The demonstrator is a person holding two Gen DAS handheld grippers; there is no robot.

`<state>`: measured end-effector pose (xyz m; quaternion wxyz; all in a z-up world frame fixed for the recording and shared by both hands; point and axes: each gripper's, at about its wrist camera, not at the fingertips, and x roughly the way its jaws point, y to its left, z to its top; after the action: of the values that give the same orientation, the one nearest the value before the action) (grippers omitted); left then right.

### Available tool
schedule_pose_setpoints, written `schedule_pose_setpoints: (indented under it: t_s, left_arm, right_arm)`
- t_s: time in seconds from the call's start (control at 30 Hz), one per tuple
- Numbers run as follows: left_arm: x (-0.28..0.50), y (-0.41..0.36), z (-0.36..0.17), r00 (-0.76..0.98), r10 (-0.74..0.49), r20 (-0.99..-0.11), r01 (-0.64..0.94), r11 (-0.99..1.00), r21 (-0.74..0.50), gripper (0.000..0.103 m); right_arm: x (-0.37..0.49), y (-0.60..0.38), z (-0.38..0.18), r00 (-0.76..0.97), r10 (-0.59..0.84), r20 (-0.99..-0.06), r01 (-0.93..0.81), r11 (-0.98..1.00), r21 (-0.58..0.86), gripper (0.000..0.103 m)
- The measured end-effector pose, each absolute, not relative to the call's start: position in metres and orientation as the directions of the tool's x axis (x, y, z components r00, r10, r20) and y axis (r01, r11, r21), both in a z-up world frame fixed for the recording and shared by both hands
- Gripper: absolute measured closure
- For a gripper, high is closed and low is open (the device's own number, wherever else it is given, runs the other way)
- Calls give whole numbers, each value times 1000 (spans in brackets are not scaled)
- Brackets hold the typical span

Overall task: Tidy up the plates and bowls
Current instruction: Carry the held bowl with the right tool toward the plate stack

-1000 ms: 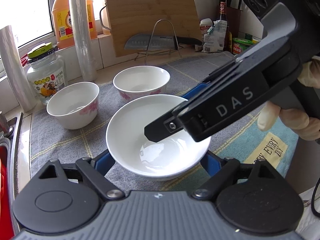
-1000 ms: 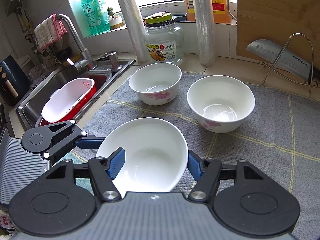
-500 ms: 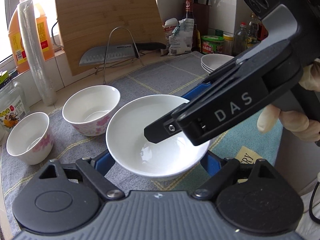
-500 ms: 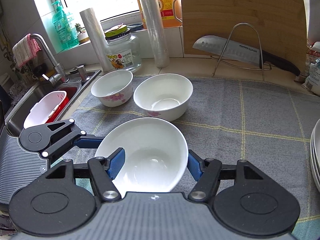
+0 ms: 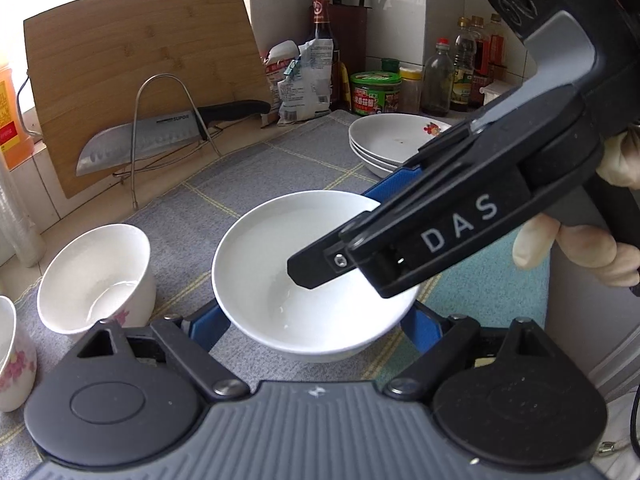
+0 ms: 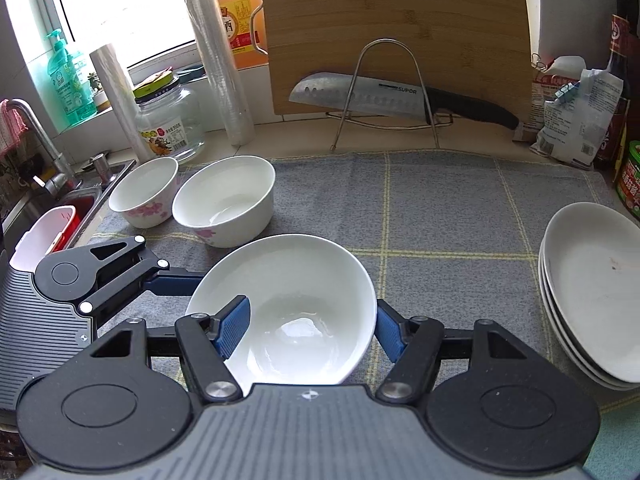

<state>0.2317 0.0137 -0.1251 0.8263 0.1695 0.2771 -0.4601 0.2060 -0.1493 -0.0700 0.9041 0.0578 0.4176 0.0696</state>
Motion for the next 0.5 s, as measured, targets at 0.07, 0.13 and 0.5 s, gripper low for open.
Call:
schedule_pose_setpoints:
  t_s: [0.07, 0.13, 0.5]
  left_arm:
    - [235, 7, -128, 409, -678, -611, 860, 511, 7, 13]
    - [238, 0, -131, 397, -687, -609, 866, 500, 1, 13]
    - [246, -17, -138, 380, -683, -624, 877, 481, 8, 13]
  right_arm:
    - [207, -157, -72, 643, 152, -750, -61, 987, 149, 31]
    - [208, -162, -76, 642, 134, -755, -43, 989, 139, 31]
    - [215, -176, -87, 634, 105, -766, -8, 992, 130, 31]
